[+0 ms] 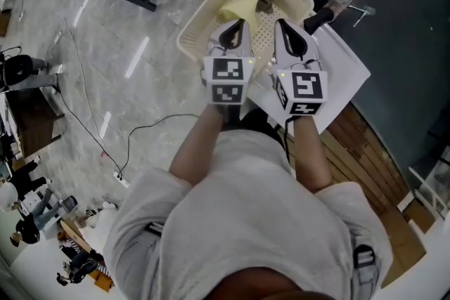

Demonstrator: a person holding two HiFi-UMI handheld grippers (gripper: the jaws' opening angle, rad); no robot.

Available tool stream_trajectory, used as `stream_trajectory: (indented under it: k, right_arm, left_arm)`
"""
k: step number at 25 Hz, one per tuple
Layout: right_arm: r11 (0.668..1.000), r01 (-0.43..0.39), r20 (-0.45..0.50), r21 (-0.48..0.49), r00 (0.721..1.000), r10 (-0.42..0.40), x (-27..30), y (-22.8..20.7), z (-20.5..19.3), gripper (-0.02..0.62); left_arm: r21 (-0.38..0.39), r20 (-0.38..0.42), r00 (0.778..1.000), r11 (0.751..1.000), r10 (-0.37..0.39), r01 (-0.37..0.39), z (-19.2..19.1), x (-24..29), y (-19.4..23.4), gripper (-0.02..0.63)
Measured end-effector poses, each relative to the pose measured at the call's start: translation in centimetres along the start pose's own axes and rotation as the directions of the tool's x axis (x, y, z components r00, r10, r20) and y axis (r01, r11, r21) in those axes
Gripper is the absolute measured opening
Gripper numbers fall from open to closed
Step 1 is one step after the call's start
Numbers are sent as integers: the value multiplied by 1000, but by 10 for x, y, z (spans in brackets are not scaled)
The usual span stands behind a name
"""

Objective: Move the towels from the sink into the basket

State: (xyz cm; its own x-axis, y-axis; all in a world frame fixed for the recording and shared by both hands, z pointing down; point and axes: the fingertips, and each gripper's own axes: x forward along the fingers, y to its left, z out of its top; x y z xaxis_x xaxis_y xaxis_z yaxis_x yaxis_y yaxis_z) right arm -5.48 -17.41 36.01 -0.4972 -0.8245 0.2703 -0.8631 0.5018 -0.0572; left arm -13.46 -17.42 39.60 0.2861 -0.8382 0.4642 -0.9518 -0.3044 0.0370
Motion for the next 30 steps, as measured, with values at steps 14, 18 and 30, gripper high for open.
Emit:
stream_trajectory:
  k: [14, 18, 30]
  right_arm:
    - [990, 125, 132, -64, 985, -116, -91, -39, 35, 5]
    - [987, 148, 148, -63, 979, -138, -104, -49, 37, 5]
    - [987, 151, 162, -58, 977, -140, -117, -57, 41, 5]
  left_arm:
    - [25, 189, 975, 993, -114, 112, 48, -35, -106, 20]
    - [38, 207, 966, 988, -153, 148, 52, -37, -128, 20]
    - [57, 221, 961, 986, -164, 156, 58, -40, -142, 20]
